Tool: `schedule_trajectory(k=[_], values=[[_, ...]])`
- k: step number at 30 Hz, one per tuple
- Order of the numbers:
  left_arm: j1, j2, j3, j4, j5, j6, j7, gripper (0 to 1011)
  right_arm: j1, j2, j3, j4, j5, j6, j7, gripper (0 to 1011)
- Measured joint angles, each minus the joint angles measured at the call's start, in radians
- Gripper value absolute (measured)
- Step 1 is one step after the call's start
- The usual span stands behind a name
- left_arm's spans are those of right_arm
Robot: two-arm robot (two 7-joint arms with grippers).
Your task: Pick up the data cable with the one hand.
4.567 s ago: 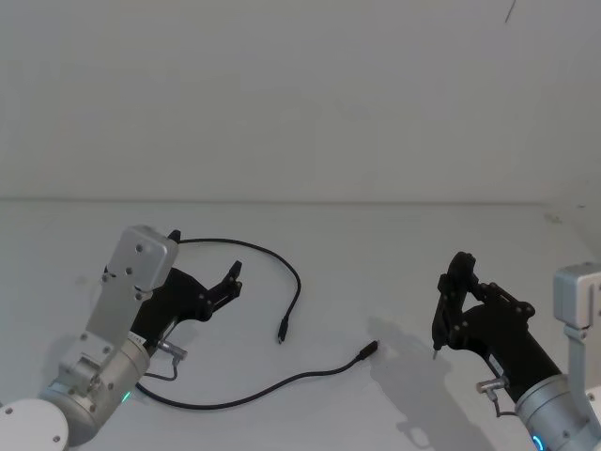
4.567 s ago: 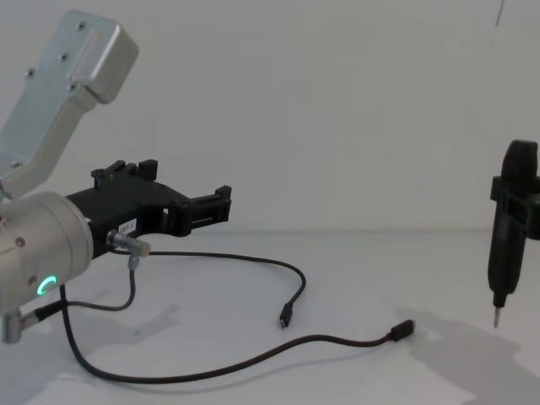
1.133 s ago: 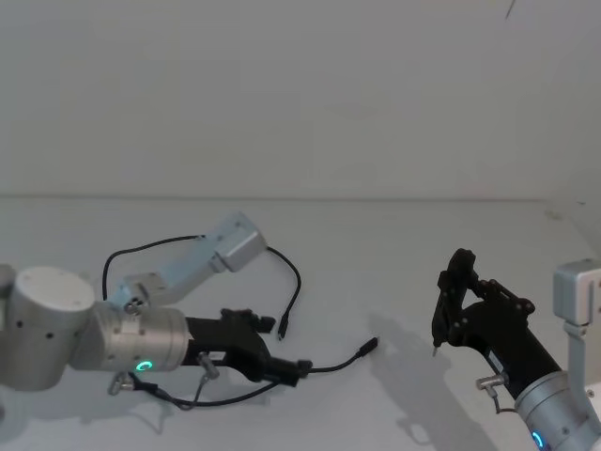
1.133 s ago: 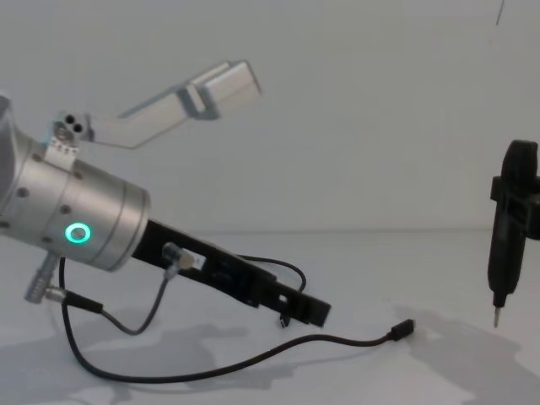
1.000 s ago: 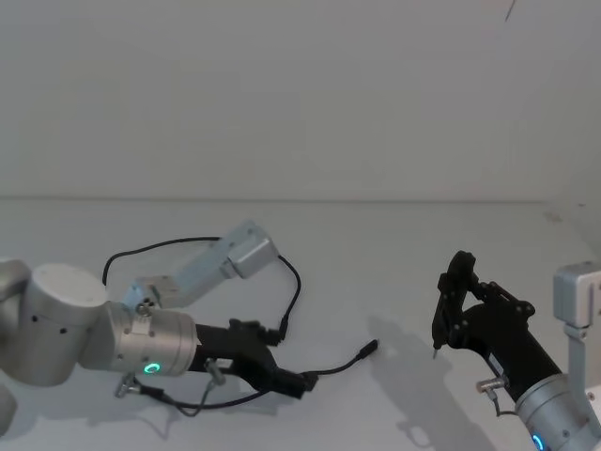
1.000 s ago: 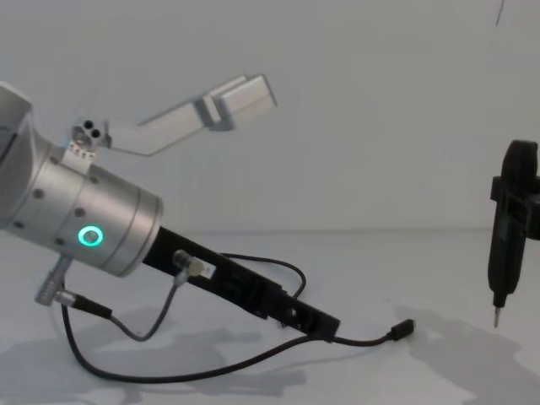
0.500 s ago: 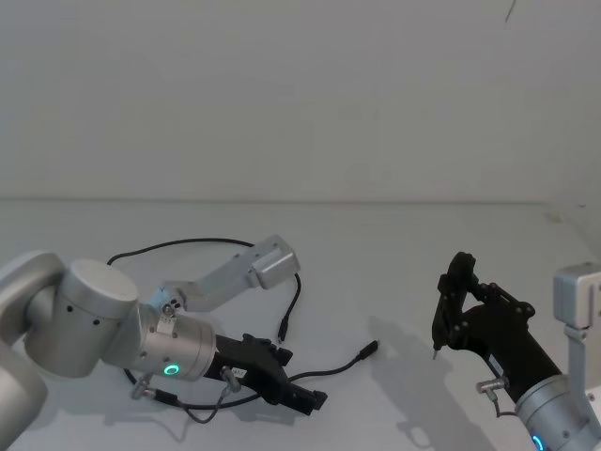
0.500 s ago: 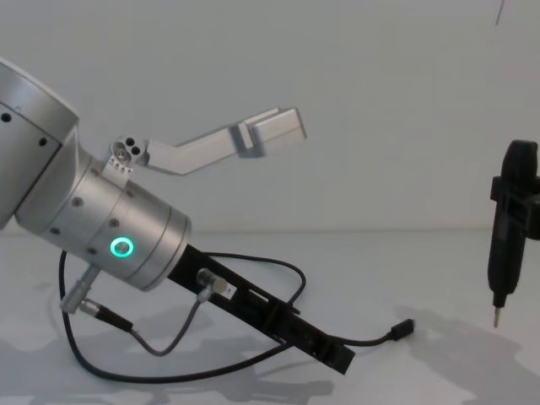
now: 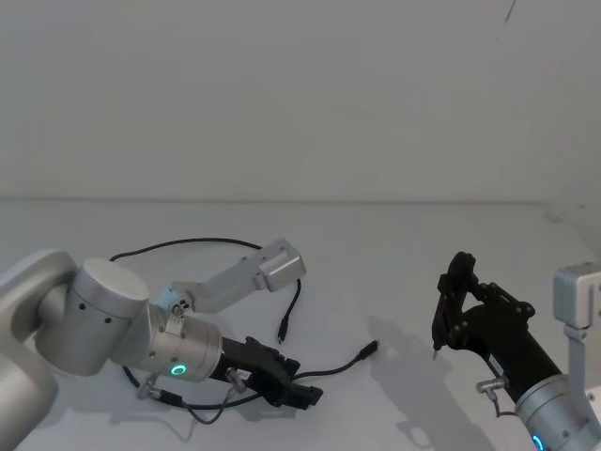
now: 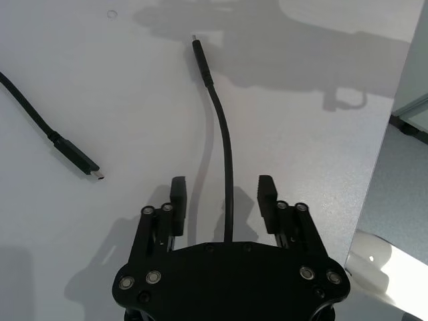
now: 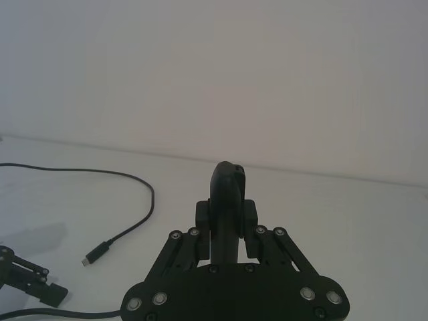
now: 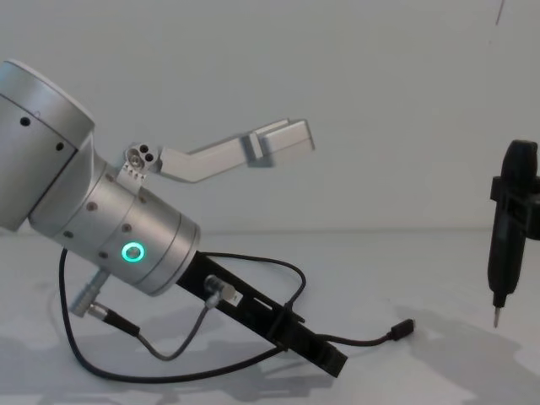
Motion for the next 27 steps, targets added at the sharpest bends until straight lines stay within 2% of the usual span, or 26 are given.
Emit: schedule_trajectory(k=[3,5,8,9,12,13,16,17,18,19,27], values=[[-0.002,-0.002,0.002,0.003,0.001,0.002,0.001,568,0.000,0.000,0.000,0.000,0.000,0.000,0.000,279],[-0.002,-0.002,0.003,0.004,0.001,0.003,0.001,457,0.000,0.000,0.000,0.000,0.000,0.000,0.000,279],[-0.003,-0.004,0.004,0.006,0.001,0.004,0.002,398,0.000,0.000,0.000,0.000,0.000,0.000,0.000,279],[-0.004,-0.004,0.005,0.006,0.001,0.005,0.003,336,0.000,0.000,0.000,0.000,0.000,0.000,0.000,279],[-0.005,-0.005,0.006,0.008,0.001,0.006,0.003,280,0.000,0.000,0.000,0.000,0.000,0.000,0.000,279],[-0.005,-0.005,0.006,0.008,0.001,0.006,0.003,224,0.000,0.000,0.000,0.000,0.000,0.000,0.000,279],[-0.006,-0.006,0.007,0.009,0.002,0.006,0.003,169,0.000,0.000,0.000,0.000,0.000,0.000,0.000,279],[-0.006,-0.006,0.007,0.009,0.002,0.006,0.003,107,0.000,0.000,0.000,0.000,0.000,0.000,0.000,279],[-0.006,-0.006,0.007,0.009,0.002,0.007,0.003,107,0.000,0.000,0.000,0.000,0.000,0.000,0.000,279],[-0.006,-0.006,0.007,0.009,0.002,0.007,0.004,55,0.000,0.000,0.000,0.000,0.000,0.000,0.000,279],[-0.005,0.002,0.011,0.000,0.004,-0.015,0.003,40,0.004,-0.003,0.010,-0.018,0.013,0.009,0.010,279]])
